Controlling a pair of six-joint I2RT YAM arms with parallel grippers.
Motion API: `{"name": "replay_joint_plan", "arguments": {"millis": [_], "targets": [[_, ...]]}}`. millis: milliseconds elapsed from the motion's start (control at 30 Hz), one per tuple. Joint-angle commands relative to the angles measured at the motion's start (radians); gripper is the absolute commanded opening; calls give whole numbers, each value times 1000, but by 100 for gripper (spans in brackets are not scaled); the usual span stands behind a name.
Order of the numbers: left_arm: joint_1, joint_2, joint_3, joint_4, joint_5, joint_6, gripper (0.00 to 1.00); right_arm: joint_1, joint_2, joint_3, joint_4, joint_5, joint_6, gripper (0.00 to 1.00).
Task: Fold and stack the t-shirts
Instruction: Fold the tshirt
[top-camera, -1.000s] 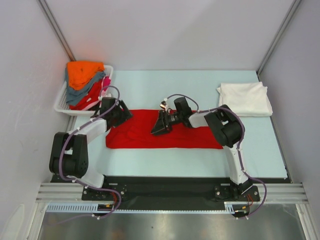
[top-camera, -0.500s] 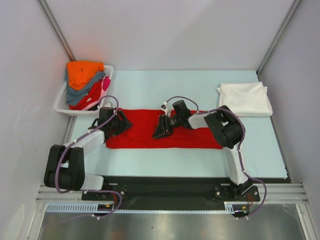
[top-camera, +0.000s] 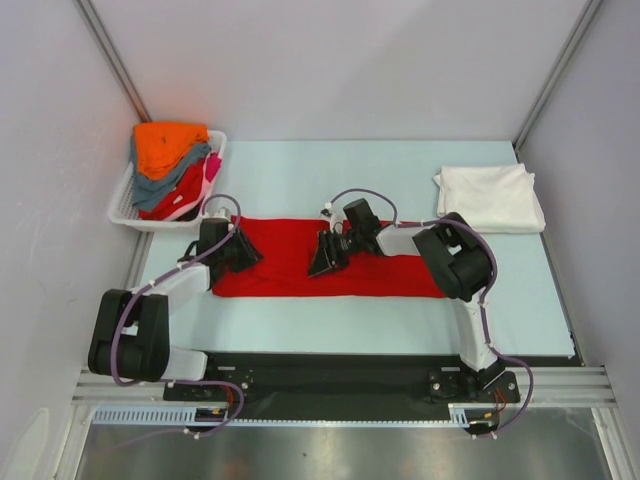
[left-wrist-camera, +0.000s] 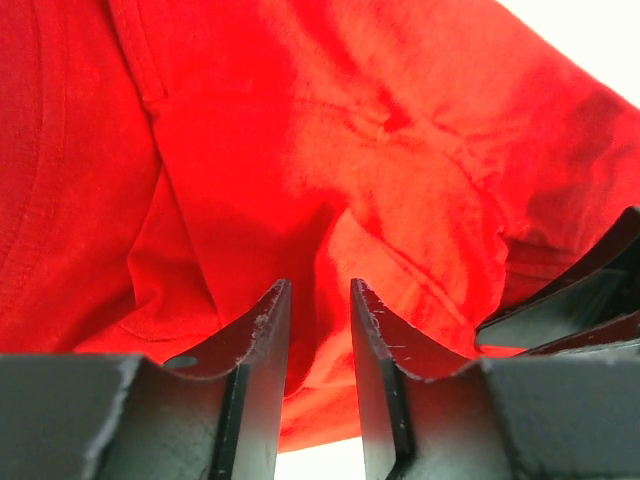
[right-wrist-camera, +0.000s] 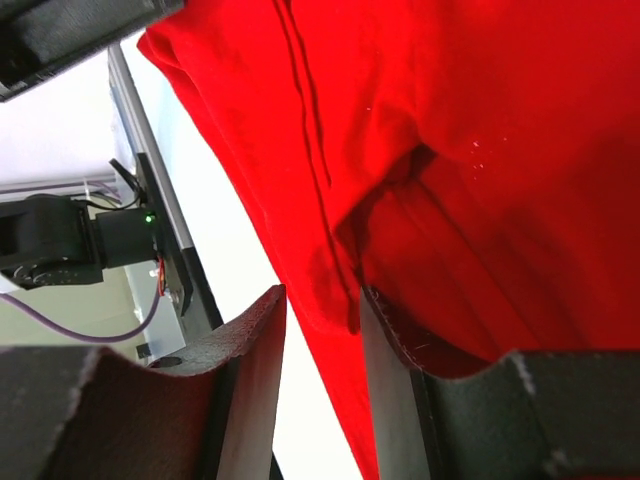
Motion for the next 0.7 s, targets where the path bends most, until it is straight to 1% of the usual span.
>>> {"name": "replay_joint_plan", "arguments": {"millis": [0, 267, 300, 467, 533, 567, 600, 667], "targets": [[-6, -27, -29, 44, 29, 18, 35, 0, -52, 23, -41, 45, -44, 41], [-6, -62, -64, 55, 49, 19, 34, 0, -66, 21, -61, 57, -59, 41], [-6, -67, -68, 55, 49, 19, 30, 1, -64, 24, -65, 60, -62, 41], [-4, -101, -91, 50, 40, 21, 21, 19, -52, 38, -91, 70, -79, 40], [-4, -116, -100, 47, 38, 21, 18, 27, -44, 43, -91, 67, -82, 36], [-4, -121, -103, 46, 37, 22, 14, 33, -43, 49, -91, 62, -84, 34], [-4, -125, -107, 43, 34, 22, 13, 36, -41, 50, -91, 61, -85, 31], [-4, -141, -111, 37, 32, 24, 10, 41, -40, 52, -91, 50, -85, 28]]}}
